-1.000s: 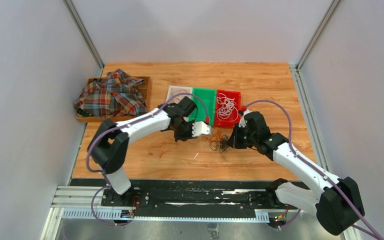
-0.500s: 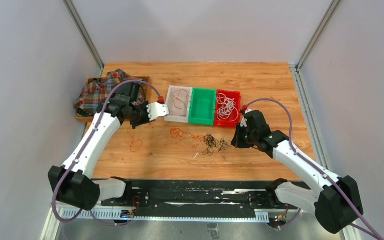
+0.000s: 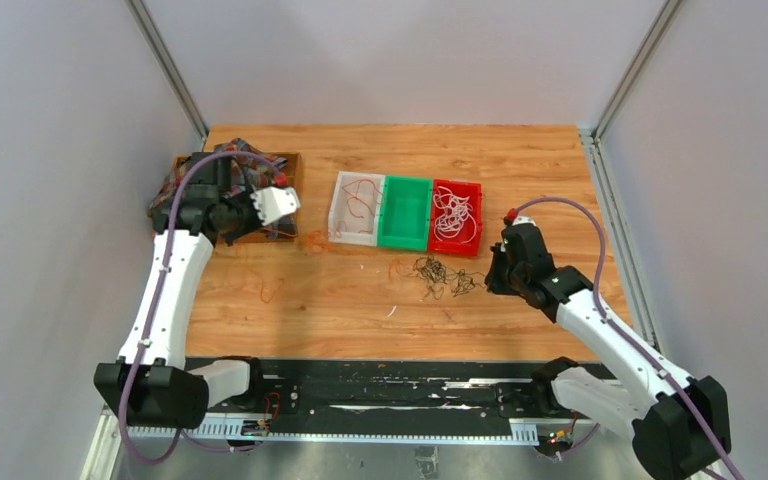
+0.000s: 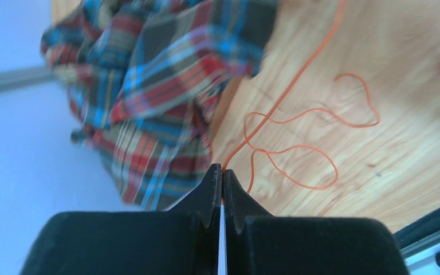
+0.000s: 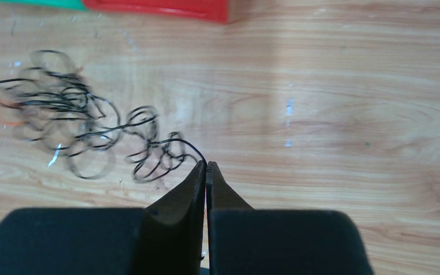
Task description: Untangle the cables
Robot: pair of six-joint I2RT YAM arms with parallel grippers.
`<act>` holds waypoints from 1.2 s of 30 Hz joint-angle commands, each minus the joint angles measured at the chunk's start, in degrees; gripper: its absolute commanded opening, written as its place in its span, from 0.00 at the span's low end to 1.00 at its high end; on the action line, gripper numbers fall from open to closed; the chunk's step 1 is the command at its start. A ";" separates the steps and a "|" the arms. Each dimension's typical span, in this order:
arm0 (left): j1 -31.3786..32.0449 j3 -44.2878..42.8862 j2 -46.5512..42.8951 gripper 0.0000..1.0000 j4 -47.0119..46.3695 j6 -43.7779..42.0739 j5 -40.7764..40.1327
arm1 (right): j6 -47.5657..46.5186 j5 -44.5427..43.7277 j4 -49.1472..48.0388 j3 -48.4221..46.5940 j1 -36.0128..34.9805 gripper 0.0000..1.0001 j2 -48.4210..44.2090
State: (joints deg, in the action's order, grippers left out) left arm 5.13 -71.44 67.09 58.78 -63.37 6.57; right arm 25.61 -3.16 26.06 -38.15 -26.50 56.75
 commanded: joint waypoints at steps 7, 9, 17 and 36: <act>-11.62 -7.08 0.20 0.00 -1.43 0.92 14.74 | 2.04 -2.19 1.58 2.89 5.22 0.01 -3.41; -11.48 -7.59 -0.35 0.00 -0.67 2.87 19.99 | 1.08 0.19 0.98 3.24 5.16 0.01 -3.86; -1.56 -8.24 -1.84 0.00 3.18 7.76 33.06 | -5.11 15.58 -5.24 -0.96 1.09 0.33 2.14; 3.81 -16.64 -4.32 0.00 3.20 15.90 33.40 | -16.96 17.57 -53.23 -11.84 -28.08 0.57 30.76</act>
State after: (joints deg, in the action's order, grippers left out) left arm 8.23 -84.55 64.51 62.13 -50.24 38.04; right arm 12.25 13.93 -13.65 -47.79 -52.34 82.32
